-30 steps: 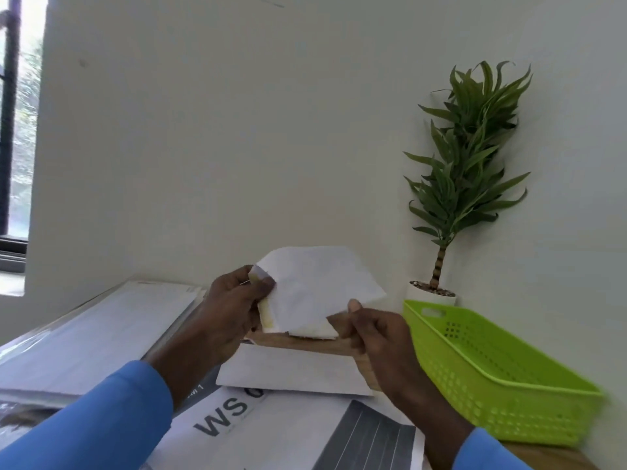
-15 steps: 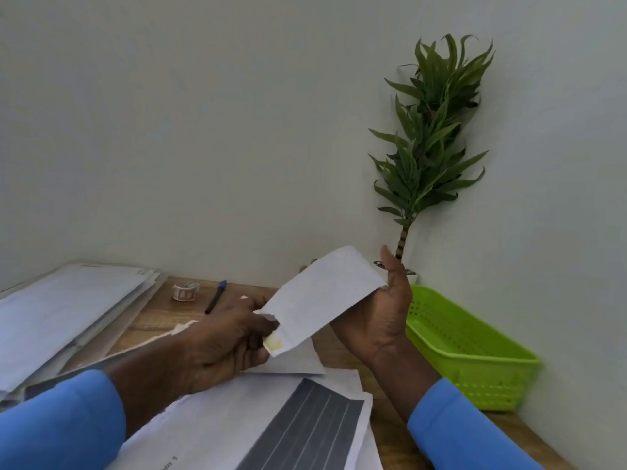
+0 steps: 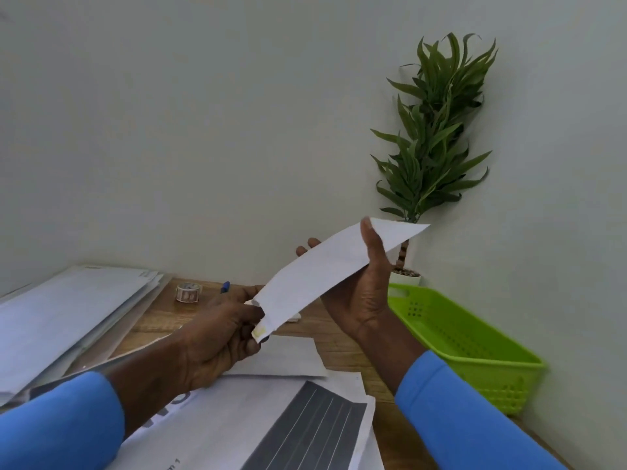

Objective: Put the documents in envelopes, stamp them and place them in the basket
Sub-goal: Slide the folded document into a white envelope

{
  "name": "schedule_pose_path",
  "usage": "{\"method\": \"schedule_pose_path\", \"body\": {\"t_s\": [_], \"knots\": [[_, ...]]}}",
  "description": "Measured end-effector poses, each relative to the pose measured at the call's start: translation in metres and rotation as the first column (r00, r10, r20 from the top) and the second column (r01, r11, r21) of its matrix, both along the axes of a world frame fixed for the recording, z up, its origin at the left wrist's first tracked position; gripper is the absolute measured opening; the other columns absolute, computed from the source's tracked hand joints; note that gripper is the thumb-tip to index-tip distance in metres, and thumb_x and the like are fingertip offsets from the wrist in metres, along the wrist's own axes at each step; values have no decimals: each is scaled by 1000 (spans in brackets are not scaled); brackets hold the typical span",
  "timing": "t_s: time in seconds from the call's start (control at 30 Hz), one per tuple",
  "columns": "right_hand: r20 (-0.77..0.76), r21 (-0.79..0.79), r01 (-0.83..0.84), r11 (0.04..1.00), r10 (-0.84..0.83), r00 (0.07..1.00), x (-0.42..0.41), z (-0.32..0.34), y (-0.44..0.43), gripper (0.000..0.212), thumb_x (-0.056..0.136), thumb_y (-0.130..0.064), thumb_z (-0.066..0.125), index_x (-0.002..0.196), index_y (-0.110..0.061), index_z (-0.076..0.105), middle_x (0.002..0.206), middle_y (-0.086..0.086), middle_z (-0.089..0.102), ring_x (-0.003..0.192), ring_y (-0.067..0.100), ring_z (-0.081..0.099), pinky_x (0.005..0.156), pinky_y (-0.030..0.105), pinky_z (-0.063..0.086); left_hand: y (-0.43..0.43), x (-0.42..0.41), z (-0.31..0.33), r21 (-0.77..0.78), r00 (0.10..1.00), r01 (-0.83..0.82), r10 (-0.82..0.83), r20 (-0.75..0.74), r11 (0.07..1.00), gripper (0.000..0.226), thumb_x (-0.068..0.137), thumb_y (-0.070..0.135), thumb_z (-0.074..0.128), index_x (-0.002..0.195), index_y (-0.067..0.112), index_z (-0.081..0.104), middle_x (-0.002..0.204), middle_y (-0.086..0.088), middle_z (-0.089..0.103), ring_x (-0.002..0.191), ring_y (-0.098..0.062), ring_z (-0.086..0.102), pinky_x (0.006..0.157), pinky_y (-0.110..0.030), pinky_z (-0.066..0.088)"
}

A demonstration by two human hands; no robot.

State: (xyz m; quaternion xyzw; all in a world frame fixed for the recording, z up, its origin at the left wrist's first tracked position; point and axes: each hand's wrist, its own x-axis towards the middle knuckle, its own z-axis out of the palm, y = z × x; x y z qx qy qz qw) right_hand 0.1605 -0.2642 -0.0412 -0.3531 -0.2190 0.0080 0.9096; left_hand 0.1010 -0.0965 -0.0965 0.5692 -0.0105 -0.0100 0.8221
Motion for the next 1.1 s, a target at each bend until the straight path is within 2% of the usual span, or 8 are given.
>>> {"method": "schedule_pose_path", "body": {"t_s": [0.1,0.17,0.23,0.4,0.6,0.77,1.0,1.1], "knots": [[-82,48,-7,999,11,997,9,-13,3,80,59,-42,84,129,-13,58,106,19,56,109,40,57,101,66,47,1,2,-9,356,968,-228,173,181,906,31,96,16,68,125,19,57,91,-9,75,62,-18,66,46,-28,50],[-136,89,45,995,-33,990,15,-18,-5,90,59,-43,82,139,-12,53,113,20,52,111,40,56,99,66,48,1,4,-13,586,855,-510,296,426,630,39,84,29,81,113,30,55,92,5,71,68,-12,66,56,-26,47],[-155,114,66,991,-48,987,18,-22,-14,77,64,-43,77,131,-12,54,112,21,51,106,39,58,98,64,50,3,3,-13,579,713,-692,281,643,431,38,78,37,84,101,35,54,88,12,65,70,-9,61,58,-26,41],[-232,171,81,982,-40,972,16,-21,-29,40,83,-49,65,96,-12,57,102,17,54,97,39,60,103,62,47,3,-7,-7,453,449,-770,-124,885,449,19,98,45,62,94,28,69,93,18,66,85,-5,65,69,-28,52],[-229,151,-16,988,51,972,9,-22,-26,45,81,-50,66,96,-8,59,93,18,59,101,44,61,104,63,44,-2,-11,-11,547,444,-748,-331,833,375,63,94,40,71,149,18,50,147,8,57,138,-6,51,107,-32,48],[-236,62,-142,988,152,960,2,-32,-16,56,73,-44,69,111,-5,56,103,20,58,107,47,60,109,64,40,-3,-14,-13,620,473,-703,-421,774,348,67,96,33,67,156,21,39,146,12,56,129,-8,54,103,-25,45],[-260,-48,-211,976,192,946,0,-40,-12,53,72,-37,74,112,-5,60,112,23,59,111,49,62,108,63,41,-2,-5,-25,791,632,-603,-542,554,104,55,104,50,40,148,17,46,157,3,44,144,-20,43,116,-36,39],[-265,-68,-190,979,166,950,-2,-37,-12,58,72,-40,73,119,-10,58,125,24,61,114,49,65,103,61,47,-5,-8,-31,849,679,-504,-536,502,156,57,106,50,28,153,20,35,162,5,37,148,-17,35,119,-35,33]]}}
